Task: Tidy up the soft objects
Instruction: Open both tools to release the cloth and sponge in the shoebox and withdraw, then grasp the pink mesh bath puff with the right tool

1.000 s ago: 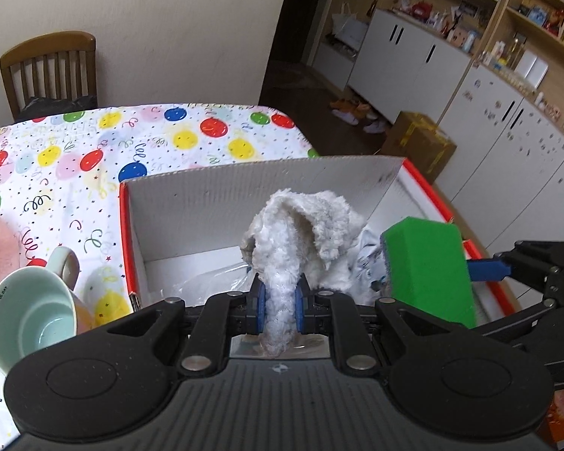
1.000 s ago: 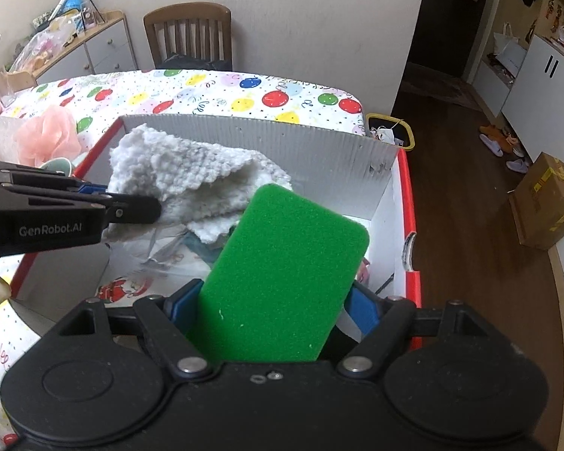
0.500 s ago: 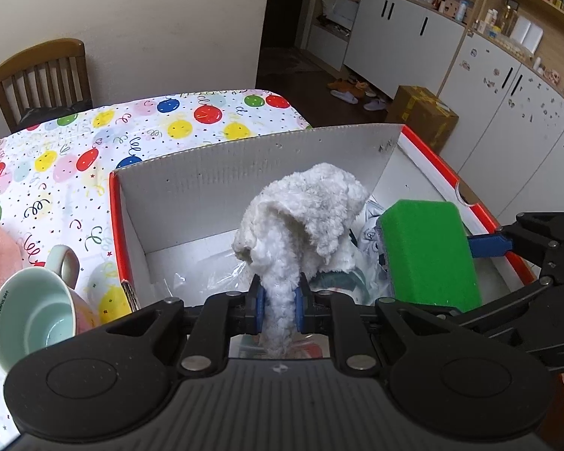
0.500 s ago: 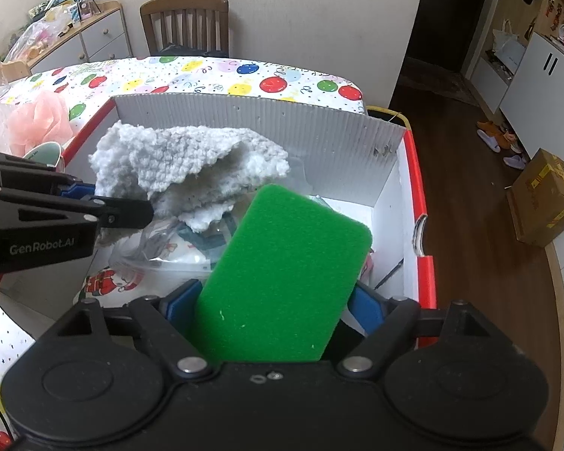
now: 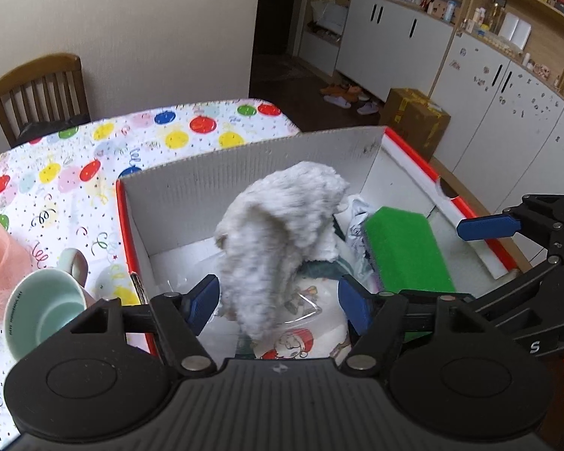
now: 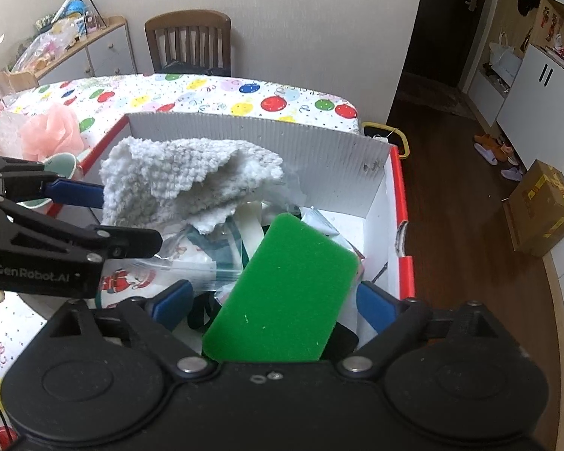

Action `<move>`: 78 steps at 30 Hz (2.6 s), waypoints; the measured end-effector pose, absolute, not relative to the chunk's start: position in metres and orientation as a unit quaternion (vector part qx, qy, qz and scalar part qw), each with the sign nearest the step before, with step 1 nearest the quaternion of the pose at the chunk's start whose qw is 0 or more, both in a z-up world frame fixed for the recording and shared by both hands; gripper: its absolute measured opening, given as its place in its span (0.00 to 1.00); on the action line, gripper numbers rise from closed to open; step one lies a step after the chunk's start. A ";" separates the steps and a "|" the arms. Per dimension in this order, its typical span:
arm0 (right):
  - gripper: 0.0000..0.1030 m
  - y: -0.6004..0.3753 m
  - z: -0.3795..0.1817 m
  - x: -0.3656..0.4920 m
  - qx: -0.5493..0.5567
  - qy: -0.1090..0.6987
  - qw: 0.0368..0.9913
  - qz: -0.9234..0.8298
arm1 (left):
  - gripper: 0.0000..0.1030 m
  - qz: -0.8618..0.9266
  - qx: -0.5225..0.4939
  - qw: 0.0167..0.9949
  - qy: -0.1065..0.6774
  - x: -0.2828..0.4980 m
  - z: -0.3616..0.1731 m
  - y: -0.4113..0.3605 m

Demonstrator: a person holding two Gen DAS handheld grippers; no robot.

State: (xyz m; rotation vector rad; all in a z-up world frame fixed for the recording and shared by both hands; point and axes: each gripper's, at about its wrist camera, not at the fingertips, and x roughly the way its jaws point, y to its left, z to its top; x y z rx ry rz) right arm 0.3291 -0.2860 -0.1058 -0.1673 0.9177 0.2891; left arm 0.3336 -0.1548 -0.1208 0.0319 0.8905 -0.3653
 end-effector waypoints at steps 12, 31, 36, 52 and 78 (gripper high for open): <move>0.99 -0.297 -0.069 0.304 -0.039 0.401 0.901 0.163 | 0.70 -0.179 0.010 0.899 0.399 0.305 -0.090 -0.139; 1.00 -0.240 -0.026 0.278 -0.007 0.350 0.912 0.214 | 0.88 -0.162 -0.018 0.917 0.363 0.259 -0.046 -0.071; 1.00 -0.207 -0.022 0.273 -0.001 0.344 0.911 0.228 | 0.98 -0.168 -0.029 0.921 0.350 0.247 -0.044 -0.037; 1.00 -0.080 -0.026 0.292 -0.043 0.343 0.900 0.267 | 0.98 -0.082 0.010 0.951 0.296 0.232 -0.059 0.081; 1.00 0.020 -0.080 0.460 0.051 0.459 0.851 0.248 | 0.98 -0.028 0.058 0.951 0.302 0.329 -0.100 0.119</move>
